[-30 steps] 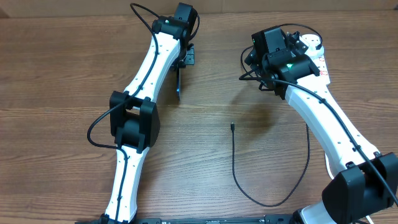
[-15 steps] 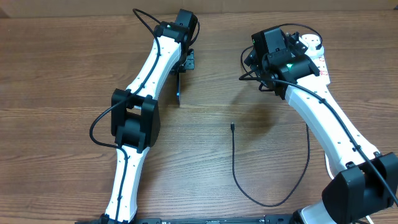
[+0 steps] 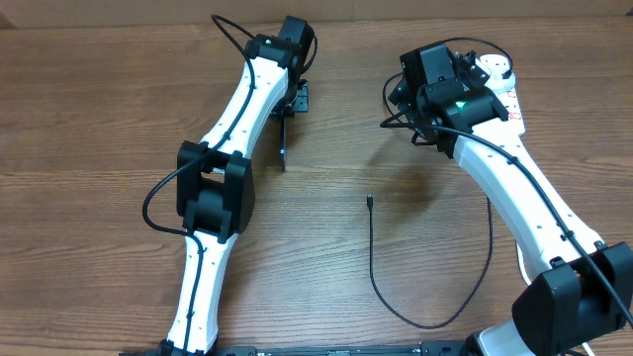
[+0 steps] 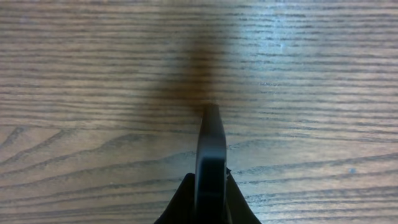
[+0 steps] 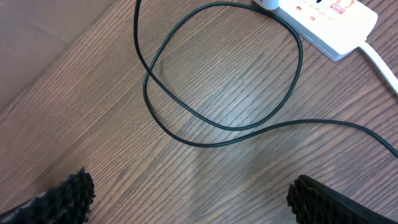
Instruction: Plug charger to phone and switch on socket
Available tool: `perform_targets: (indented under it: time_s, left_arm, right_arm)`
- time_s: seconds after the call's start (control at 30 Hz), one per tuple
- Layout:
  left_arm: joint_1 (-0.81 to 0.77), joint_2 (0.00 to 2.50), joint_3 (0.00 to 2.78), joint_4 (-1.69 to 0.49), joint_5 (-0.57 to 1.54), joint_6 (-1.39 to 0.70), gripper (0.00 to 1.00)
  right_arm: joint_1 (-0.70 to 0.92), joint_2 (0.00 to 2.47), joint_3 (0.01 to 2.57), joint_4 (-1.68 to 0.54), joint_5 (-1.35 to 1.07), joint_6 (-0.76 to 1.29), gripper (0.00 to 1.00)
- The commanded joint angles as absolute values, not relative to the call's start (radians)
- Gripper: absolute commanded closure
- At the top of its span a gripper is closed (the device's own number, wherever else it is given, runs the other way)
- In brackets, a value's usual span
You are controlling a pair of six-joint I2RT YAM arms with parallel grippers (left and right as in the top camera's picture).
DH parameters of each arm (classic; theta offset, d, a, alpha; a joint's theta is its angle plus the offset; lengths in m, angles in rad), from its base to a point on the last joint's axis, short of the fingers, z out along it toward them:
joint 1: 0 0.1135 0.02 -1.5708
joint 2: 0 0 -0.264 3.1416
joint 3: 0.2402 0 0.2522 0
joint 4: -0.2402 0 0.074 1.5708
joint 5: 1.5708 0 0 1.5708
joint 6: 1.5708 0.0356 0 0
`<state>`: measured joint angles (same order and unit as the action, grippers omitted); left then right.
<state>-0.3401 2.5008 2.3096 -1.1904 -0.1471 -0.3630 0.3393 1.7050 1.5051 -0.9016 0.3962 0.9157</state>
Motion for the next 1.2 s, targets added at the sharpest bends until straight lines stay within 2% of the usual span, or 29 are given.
perform_targets:
  time_s: [0.0,0.27,0.43,0.6,0.83,0.9,1.03,1.17]
  left_arm:
    - [-0.341,2.499,2.290,-1.168,-0.157,-0.360,0.96]
    - [-0.340,2.499,2.246,-1.143,-0.157,-0.359,0.95]
    - [-0.340,2.499,2.247,-1.149,-0.157,-0.359,0.79]
    - [-0.341,2.499,2.247,-1.169,-0.156,-0.359,0.81]
    - [-0.341,2.499,2.247,-1.204,-0.152,-0.359,0.94]
    - [-0.341,2.499,2.247,-1.208,-0.133,-0.359,0.93]
    - [-0.341,2.499,2.247,-1.223,-0.099,-0.359,0.84]
    - [-0.341,2.499,2.247,-1.257,-0.099,-0.359,0.80]
  right_arm:
    - [0.334,1.712,1.499,-0.900,0.399,0.908,0.00]
    - [0.334,1.712,1.499,-0.900,0.399,0.908,0.00]
    - [0.334,1.712,1.499,-0.900,0.398,0.908,0.00]
    - [0.334,1.712,1.499,-0.900,0.398,0.908,0.00]
    - [0.334,1.712,1.499,-0.900,0.399,0.908,0.00]
    - [0.334,1.712,1.499,-0.900,0.399,0.908,0.00]
    - [0.334,1.712,1.499,-0.900,0.398,0.908,0.00]
    - [0.334,1.712,1.499,-0.900,0.398,0.908,0.00]
